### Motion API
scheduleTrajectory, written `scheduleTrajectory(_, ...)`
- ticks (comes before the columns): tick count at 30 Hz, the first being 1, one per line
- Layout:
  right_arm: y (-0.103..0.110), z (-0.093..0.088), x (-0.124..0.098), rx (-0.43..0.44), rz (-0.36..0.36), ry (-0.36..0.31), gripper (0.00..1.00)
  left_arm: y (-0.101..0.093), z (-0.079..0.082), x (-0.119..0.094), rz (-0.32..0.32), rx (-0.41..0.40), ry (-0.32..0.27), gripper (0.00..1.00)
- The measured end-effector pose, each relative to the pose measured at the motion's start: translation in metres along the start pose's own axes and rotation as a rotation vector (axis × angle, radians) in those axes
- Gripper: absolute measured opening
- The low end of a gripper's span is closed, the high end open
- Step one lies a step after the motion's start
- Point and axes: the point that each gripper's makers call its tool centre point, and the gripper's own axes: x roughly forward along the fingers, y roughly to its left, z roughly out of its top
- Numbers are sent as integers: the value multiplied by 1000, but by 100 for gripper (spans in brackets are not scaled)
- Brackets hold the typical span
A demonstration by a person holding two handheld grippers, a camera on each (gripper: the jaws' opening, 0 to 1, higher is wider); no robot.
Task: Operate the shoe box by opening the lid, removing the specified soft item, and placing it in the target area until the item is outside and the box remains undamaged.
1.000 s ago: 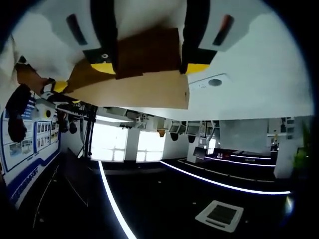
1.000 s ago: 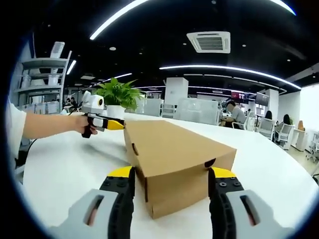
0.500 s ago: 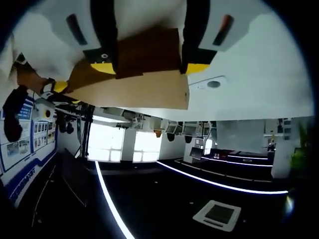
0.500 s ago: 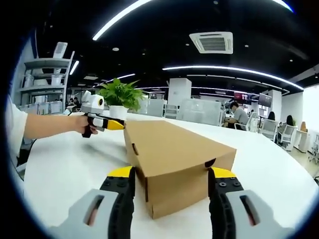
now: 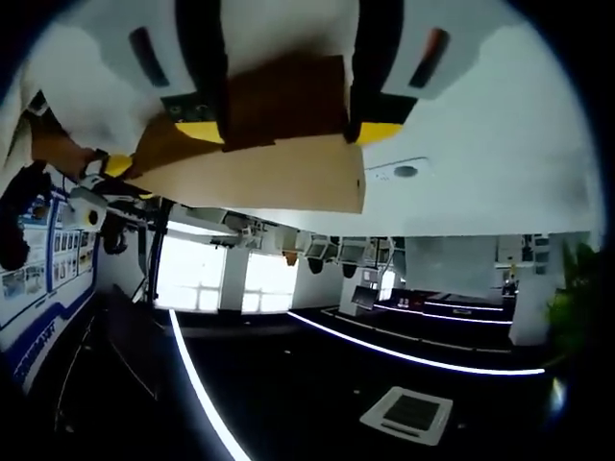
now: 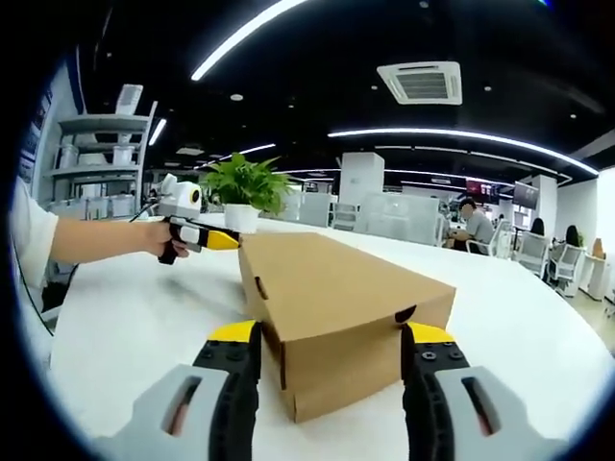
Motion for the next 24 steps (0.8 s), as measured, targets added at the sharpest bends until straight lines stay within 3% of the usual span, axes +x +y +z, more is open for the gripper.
scheduleTrajectory(12, 1, 0, -1, -4, 19, -17, 61, -3, 0, -10, 34, -7, -17, 48)
scheduleTrajectory(16, -1, 0, 3, -28, -20, -26, 64, -1, -6, -8, 35, 191, 43, 47)
scheduleTrajectory(24, -5, 4, 3, -46, -30, -5, 71, 1, -7, -6, 6, 187, 30, 51)
